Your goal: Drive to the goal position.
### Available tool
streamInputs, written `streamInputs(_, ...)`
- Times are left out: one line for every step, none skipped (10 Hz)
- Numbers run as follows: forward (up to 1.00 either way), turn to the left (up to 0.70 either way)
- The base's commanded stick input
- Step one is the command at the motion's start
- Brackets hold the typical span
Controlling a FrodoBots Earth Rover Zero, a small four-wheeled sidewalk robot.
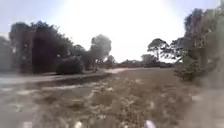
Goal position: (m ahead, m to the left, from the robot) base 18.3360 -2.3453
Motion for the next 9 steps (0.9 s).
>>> streamInputs(1.00, 0.03)
streamInputs(1.00, 0.02)
streamInputs(1.00, 0.01)
streamInputs(1.00, 0.00)
streamInputs(1.00, 0.02)
streamInputs(1.00, 0.02)
streamInputs(1.00, 0.01)
streamInputs(1.00, 0.00)
streamInputs(1.00, 0.00)
